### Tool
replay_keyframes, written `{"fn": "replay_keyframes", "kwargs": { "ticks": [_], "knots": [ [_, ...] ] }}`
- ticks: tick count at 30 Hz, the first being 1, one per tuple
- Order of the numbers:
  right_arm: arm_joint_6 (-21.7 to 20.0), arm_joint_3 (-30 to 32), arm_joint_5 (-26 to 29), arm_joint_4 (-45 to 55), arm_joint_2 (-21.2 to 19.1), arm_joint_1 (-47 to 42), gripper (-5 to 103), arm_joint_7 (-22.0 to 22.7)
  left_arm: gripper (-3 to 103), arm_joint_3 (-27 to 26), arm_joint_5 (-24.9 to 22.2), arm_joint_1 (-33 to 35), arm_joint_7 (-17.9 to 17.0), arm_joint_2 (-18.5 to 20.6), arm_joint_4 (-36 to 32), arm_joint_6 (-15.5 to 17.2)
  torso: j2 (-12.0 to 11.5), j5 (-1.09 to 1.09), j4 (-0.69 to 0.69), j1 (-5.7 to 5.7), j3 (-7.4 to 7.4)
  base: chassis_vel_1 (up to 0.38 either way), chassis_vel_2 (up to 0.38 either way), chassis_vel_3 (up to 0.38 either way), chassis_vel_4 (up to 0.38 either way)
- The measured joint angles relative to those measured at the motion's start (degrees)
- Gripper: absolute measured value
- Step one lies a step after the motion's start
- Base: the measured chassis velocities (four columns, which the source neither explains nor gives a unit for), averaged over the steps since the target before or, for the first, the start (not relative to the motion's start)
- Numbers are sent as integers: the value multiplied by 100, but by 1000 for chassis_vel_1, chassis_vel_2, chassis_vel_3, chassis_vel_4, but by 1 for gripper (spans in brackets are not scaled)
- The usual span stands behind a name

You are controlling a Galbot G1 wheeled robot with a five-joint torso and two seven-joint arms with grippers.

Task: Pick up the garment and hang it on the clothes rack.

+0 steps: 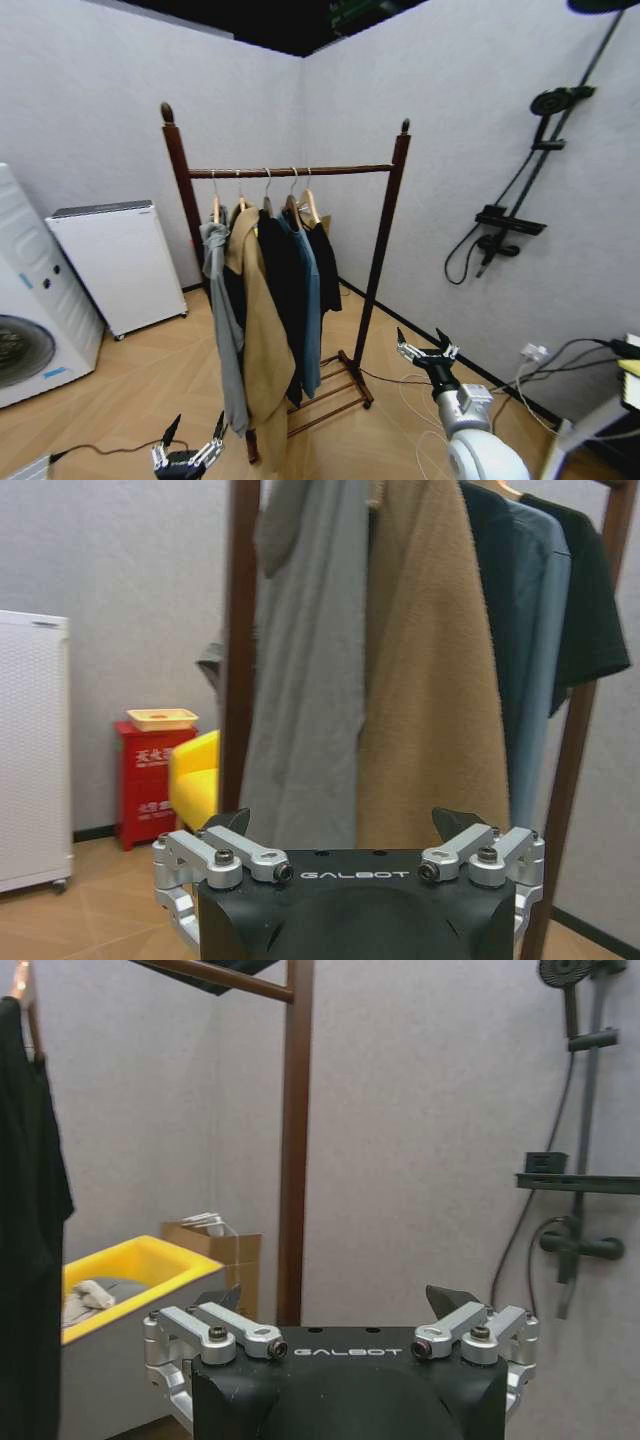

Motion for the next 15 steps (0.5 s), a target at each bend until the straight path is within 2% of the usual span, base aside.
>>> {"fn": "replay_keyframes", "kwargs": {
  "ticks": [15],
  "knots": [
    [88,-3,2,8,-13,-47,100,-19,100,0,0,0,0,0,0,0,0,0,0,0,0,-120,-121,-126,-122]
  ]
}}
